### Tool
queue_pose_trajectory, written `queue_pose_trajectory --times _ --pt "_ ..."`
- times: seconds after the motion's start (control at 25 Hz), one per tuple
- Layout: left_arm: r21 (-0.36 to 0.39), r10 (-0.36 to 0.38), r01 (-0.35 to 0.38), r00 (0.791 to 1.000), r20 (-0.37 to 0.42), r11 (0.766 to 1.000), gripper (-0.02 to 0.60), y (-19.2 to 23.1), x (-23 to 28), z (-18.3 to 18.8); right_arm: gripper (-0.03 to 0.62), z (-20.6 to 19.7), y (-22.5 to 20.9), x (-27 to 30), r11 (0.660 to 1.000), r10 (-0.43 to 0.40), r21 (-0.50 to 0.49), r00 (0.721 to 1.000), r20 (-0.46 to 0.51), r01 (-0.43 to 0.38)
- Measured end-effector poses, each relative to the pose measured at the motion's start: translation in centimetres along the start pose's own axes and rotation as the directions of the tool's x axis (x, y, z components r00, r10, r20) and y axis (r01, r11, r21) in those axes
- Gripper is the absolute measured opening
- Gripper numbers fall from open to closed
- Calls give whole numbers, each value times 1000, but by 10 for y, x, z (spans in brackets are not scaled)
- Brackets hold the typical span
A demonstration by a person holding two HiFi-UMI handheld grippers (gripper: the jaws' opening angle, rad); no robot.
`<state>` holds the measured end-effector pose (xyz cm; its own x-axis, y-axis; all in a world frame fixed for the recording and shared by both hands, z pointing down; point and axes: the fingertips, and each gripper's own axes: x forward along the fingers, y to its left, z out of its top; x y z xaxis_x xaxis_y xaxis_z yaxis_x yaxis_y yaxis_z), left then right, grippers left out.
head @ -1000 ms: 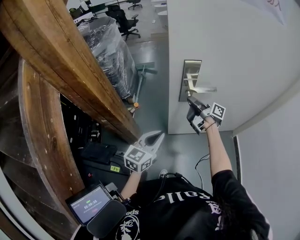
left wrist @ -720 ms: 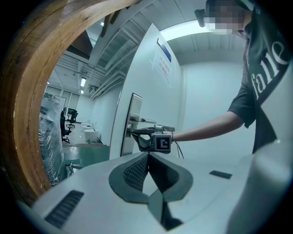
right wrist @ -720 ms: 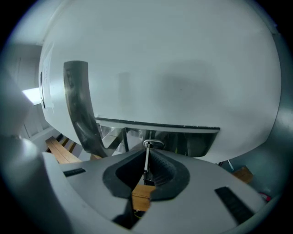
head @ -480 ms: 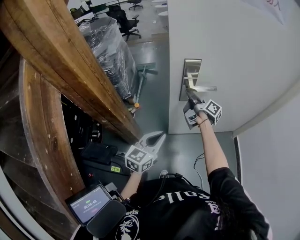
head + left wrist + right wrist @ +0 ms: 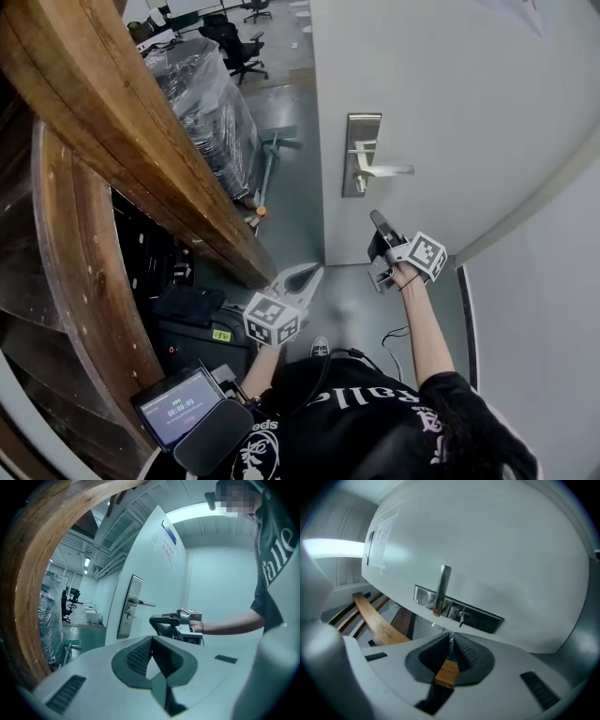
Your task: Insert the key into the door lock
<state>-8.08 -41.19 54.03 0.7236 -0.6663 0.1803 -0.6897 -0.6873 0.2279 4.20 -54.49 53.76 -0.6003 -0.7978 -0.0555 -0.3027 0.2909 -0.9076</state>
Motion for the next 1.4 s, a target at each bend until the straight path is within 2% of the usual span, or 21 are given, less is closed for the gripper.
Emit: queue_pose_trajectory --times 0.16,0.28,0.52,0.76,0.96,1.16,1.4 --pt "-18 -9 9 1000 6 1000 5 -30 -1 -3 35 -26 36 -57 997 34 -68 999 -39 -37" --pt "-40 -16 16 1000 12 999 5 -60 -4 -8 31 -47 49 -104 991 -3 -133 997 -74 -7" --pt "-49 -26 26 1000 5 998 5 -133 -15 -23 29 -82 68 -193 971 -35 -241 988 -149 -2" --pt "-37 -14 15 1000 19 999 5 -213 -47 -35 28 -99 81 -285 962 -54 -272 984 -171 5" --pt "-40 27 -26 999 33 999 5 -272 -81 -65 26 -119 101 -342 960 -10 -277 983 -184 -42" --pt "-33 60 -60 998 -12 998 5 -311 -116 -106 25 -155 114 -382 953 15 -290 975 -222 -81" --pt "-30 95 -95 995 2 995 5 -336 -152 -107 25 -182 119 -412 957 6 -281 972 -235 -73"
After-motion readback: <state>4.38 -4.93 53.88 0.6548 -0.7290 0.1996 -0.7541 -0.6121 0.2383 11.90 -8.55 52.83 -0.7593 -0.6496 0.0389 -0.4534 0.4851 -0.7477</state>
